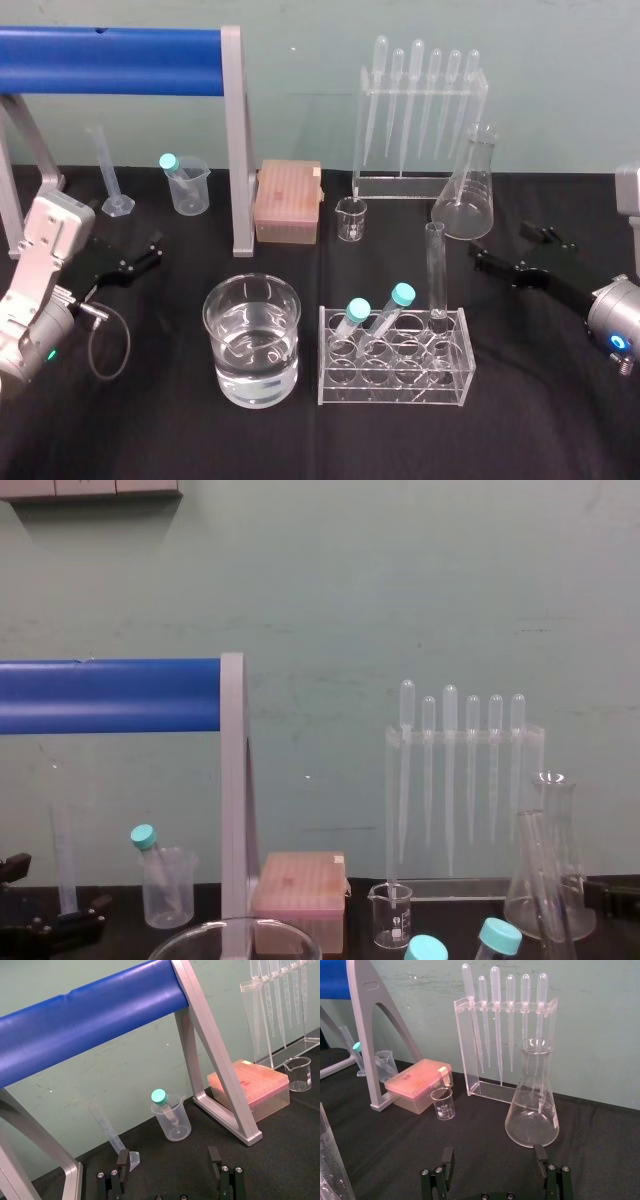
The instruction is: Hold the test tube with one hand and immerse one end into the beaker, then return it to the test tube rack.
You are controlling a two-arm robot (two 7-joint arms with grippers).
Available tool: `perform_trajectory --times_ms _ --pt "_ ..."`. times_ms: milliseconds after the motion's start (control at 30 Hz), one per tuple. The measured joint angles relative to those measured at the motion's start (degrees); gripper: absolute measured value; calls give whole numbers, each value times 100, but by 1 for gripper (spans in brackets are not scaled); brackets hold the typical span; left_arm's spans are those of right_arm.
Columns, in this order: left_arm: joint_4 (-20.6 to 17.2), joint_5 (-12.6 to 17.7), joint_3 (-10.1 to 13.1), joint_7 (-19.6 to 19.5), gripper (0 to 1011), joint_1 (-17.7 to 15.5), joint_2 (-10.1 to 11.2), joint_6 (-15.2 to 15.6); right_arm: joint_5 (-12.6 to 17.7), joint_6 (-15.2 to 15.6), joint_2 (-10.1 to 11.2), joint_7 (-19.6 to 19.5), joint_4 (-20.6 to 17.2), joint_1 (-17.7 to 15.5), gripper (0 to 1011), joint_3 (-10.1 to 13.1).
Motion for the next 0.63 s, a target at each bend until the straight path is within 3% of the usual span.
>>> perform_trajectory --times_ms 633 --pt "0 0 0 0 1000 0 0 0 -2 -1 18 -34 -36 -9 1002 0"
